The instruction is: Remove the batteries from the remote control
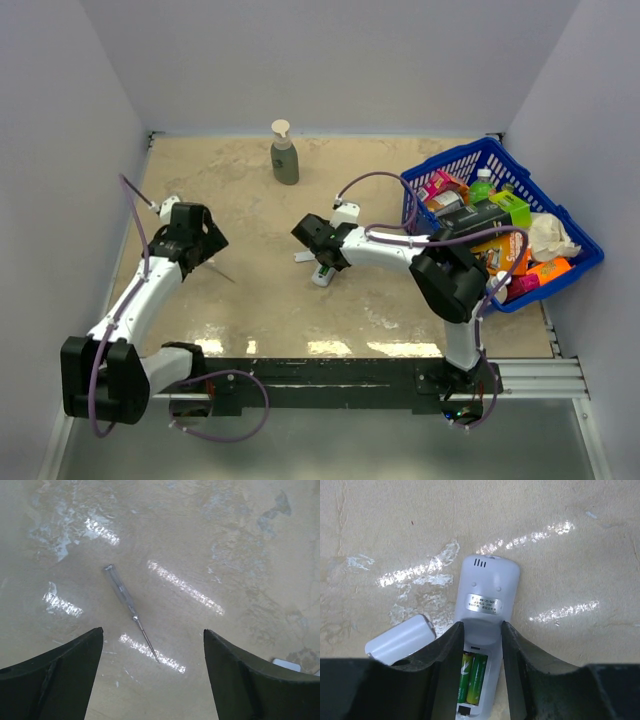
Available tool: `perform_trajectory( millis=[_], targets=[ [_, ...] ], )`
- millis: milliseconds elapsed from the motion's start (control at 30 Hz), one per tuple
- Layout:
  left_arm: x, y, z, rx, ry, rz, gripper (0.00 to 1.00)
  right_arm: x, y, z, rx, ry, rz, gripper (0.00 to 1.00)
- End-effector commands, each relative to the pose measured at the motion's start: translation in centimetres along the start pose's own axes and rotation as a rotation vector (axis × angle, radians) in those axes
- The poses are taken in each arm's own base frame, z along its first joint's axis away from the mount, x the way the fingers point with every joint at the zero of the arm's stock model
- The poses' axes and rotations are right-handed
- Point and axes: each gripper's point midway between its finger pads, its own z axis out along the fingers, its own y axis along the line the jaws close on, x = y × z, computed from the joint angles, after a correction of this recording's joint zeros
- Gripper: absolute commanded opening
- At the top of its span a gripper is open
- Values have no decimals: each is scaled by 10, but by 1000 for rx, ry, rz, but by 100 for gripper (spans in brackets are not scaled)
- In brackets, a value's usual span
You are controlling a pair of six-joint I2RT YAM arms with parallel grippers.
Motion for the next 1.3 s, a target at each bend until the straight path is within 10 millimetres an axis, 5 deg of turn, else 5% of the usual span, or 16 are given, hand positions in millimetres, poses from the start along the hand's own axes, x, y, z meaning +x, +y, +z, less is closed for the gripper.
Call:
perform_trajectory(
  millis=[0, 367, 567, 900, 1000, 1133, 1267],
  targets=[
    [-9, 17, 11, -113, -8, -96, 84, 20, -14, 1, 25, 49, -33, 39],
    [8, 18, 42, -135, 42, -186, 79, 12, -22, -14, -28, 20, -21, 39],
    [24, 18, 57, -150, 89, -208, 71, -9, -20, -27, -83, -43, -44, 40],
    [54, 43, 76, -285, 137, -241, 59, -26, -23, -43, -120, -90, -54, 41],
    [61, 48, 79, -303, 151, -234, 50, -27, -24, -43, -127, -94, -60, 42],
    [69, 48, 81, -285, 182, -190, 20, -27, -11, -48, -204, -84, -84, 41],
    [66, 50, 78, -292, 192, -144, 15, -29, 0, -59, -284, -70, -81, 42]
  ],
)
